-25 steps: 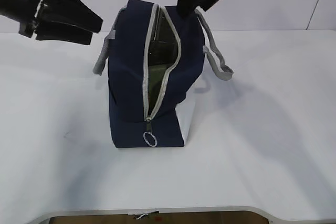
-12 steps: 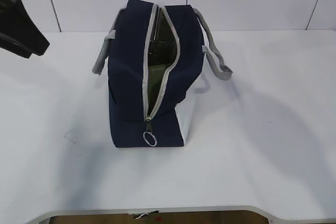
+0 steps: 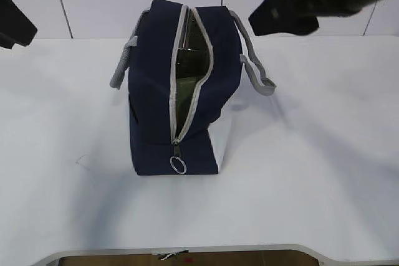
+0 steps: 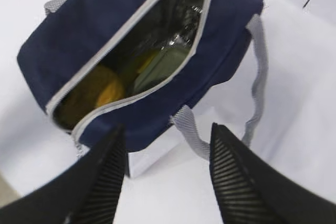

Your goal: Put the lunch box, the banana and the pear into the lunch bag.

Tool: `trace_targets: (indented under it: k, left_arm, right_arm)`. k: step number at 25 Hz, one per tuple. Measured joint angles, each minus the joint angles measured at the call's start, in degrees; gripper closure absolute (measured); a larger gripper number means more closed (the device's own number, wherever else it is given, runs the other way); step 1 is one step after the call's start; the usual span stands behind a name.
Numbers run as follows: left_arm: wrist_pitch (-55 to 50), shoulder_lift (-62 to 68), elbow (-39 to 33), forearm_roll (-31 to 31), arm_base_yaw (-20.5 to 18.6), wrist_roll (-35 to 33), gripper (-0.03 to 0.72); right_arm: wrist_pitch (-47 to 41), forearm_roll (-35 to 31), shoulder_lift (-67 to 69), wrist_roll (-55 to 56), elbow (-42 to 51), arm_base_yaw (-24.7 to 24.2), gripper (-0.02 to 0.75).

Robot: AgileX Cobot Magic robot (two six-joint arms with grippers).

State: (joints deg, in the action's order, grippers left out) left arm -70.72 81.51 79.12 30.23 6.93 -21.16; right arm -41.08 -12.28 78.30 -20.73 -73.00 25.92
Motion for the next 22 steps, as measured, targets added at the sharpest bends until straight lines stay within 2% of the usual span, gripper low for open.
trace_targets:
  k: [4, 11, 13, 16, 18, 22]
  left_arm:
    - [-0.12, -0.27, 0.00, 0.12, 0.00, 0.11, 0.392]
    - [-0.12, -0.27, 0.00, 0.85, 0.00, 0.33, 0.392]
    - [-0.12, -0.27, 0.00, 1.68, 0.00, 0.57, 0.393]
    - [-0.12, -0.40, 0.00, 2.63, 0.00, 0.69, 0.398]
    - [-0.12, -0.63, 0.00, 2.76, 0.00, 0.79, 0.400]
    - [-0.22, -1.24, 0.00, 2.80, 0.00, 0.90, 0.401]
  right_arm:
    - [13.25, -0.12, -5.17, -0.65, 12.24, 0.00, 0.310]
    - [19.58, -0.51, -3.04, -0.89, 15.39, 0.14, 0.317]
    - [25.22, -1.04, -2.06, -0.99, 18.43, 1.10, 0.336]
    - [39.84, -1.55, -1.85, -1.23, 26.65, 4.97, 0.373]
    - [48.60, 0.39, -1.76, -1.49, 32.95, 7.93, 0.395]
    - [60.36, 10.44, -1.22, -2.47, 41.52, 10.63, 0.411]
